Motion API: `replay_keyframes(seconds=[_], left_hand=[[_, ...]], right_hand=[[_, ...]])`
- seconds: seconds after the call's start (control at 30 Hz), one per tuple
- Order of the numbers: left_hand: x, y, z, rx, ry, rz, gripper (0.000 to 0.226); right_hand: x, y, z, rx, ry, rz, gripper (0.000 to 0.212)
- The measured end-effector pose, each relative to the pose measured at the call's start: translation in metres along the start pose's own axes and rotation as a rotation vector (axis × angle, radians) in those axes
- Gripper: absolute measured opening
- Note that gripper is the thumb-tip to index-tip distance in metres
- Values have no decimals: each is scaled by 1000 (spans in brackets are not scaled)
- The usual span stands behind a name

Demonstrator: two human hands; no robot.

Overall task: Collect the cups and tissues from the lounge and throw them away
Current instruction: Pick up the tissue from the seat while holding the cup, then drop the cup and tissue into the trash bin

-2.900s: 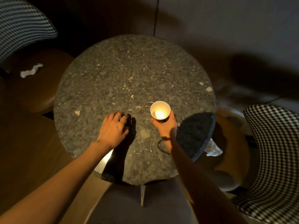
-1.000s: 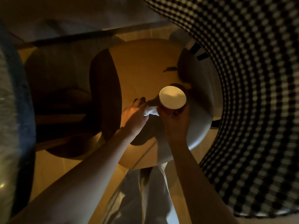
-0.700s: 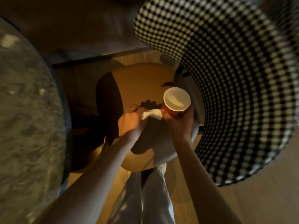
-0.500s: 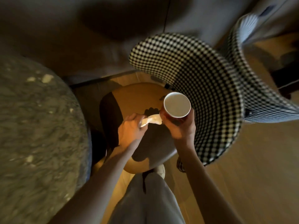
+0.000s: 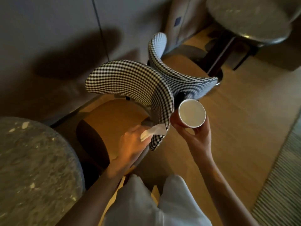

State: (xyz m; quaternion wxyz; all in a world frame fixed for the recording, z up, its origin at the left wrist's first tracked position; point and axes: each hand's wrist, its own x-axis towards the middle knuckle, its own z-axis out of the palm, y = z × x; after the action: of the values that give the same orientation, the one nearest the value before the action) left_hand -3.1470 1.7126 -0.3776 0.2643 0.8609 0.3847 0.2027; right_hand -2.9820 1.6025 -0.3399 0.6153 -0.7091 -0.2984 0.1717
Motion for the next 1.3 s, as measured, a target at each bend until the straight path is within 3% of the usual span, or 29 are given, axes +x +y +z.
replay_keyframes(seconds=[0.27,0.43,0.6,0.77,1.0,1.3], left_hand=[[14,103,69,-52,-104,268,19],[9,191,136,-244,-179,203,24],[1,278,199,-231,-175,428,26],[20,342,248,-349,-346,402,35],[93,402,319,-395,-401,390,36],[250,497,418,-510,-485,415,40]], right_hand=[[-20,21,-140,-27,227,36,71],[-42,37,-250,-28,336,84,68],[-57,53,-355,-81,460,129,69],[-50,67,-422,-95,559,151,70],[16,108,-478,-98,681,201,70],[176,136,-563,-153,850,231,72]])
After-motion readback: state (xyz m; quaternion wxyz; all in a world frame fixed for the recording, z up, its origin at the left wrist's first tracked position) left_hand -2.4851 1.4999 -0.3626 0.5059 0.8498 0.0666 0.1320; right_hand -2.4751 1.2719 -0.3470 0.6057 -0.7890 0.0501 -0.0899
